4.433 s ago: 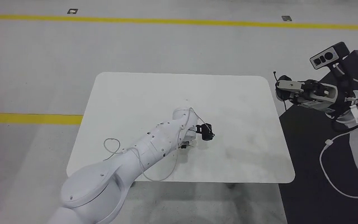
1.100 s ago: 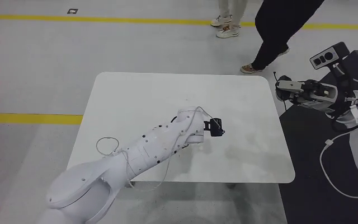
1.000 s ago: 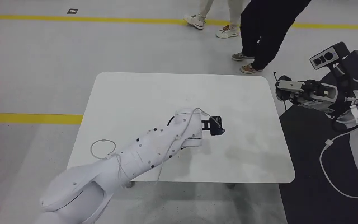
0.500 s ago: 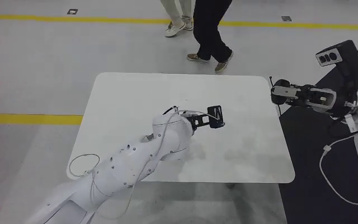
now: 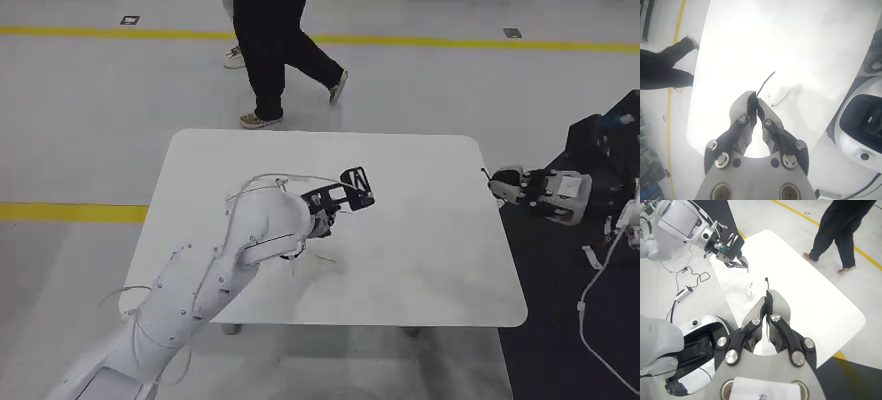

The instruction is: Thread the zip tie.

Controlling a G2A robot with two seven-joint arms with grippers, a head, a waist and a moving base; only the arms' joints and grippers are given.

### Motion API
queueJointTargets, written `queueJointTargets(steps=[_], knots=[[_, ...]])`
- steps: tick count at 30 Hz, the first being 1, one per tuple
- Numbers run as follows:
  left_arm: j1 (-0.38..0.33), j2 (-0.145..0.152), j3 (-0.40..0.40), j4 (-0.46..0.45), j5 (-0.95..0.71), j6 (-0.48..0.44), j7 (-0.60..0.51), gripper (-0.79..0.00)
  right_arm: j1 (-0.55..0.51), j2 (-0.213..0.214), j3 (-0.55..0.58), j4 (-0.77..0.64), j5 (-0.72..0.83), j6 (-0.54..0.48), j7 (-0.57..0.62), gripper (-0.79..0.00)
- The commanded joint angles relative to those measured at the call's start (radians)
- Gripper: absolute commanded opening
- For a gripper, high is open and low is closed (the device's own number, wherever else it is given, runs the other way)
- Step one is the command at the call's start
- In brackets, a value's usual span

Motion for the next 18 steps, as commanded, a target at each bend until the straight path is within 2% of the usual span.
queueJointTargets(steps=[1, 5, 9, 14, 18], knots=[[0.0, 0.0, 0.0, 0.0, 0.0, 0.0, 0.0, -0.785, 0.0, 0.0, 0.0, 0.0, 0.006, 0.0, 0.002, -0.785], [0.013, 0.002, 0.006, -0.019, 0.057, 0.01, 0.027, -0.785, -0.002, 0.001, -0.002, -0.024, -0.032, -0.016, 0.004, -0.785], [0.026, 0.006, 0.004, -0.078, 0.156, 0.038, 0.033, -0.785, -0.028, 0.011, -0.002, -0.16, -0.371, -0.106, -0.074, -0.785], [0.044, 0.015, -0.027, -0.14, 0.223, 0.05, 0.017, -0.785, -0.116, 0.02, -0.005, -0.301, -0.829, -0.241, -0.212, -0.785], [0.054, 0.019, -0.046, -0.164, 0.239, 0.037, 0.021, -0.785, -0.173, 0.01, 0.017, -0.333, -1.047, -0.217, -0.375, -0.785]])
